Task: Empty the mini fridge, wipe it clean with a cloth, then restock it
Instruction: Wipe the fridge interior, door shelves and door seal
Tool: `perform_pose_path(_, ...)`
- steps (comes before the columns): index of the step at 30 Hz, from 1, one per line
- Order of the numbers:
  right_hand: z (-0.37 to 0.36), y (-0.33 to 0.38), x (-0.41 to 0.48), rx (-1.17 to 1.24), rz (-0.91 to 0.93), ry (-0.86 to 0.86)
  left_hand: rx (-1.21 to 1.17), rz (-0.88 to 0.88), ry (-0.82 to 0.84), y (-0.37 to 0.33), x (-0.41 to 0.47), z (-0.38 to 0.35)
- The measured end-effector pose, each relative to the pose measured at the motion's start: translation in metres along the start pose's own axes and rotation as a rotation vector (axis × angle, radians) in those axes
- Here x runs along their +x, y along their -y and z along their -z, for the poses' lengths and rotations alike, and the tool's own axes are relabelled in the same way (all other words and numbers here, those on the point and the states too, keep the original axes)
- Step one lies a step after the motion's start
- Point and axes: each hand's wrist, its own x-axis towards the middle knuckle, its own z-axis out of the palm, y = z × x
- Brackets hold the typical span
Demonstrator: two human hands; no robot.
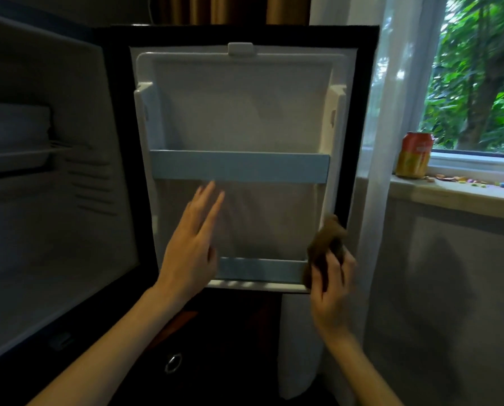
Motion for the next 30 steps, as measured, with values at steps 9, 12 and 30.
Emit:
perform_pose_path(9,-0.033,0.033,0.001,-0.218,0.368,0.41,0.179,0.081,0.194,0.075,-0.09,0.03)
perform_pose_path(12,-0.062,0.065,0.015,-0.191,0.325,0.608,0.141,0.104,0.278,0.083,-0.089,0.035)
perform_pose_path(30,-0.149,0.118,0.052,-0.112,-0.019,1.126,0.166,0.059,0.269,0.096,-0.064,0.006)
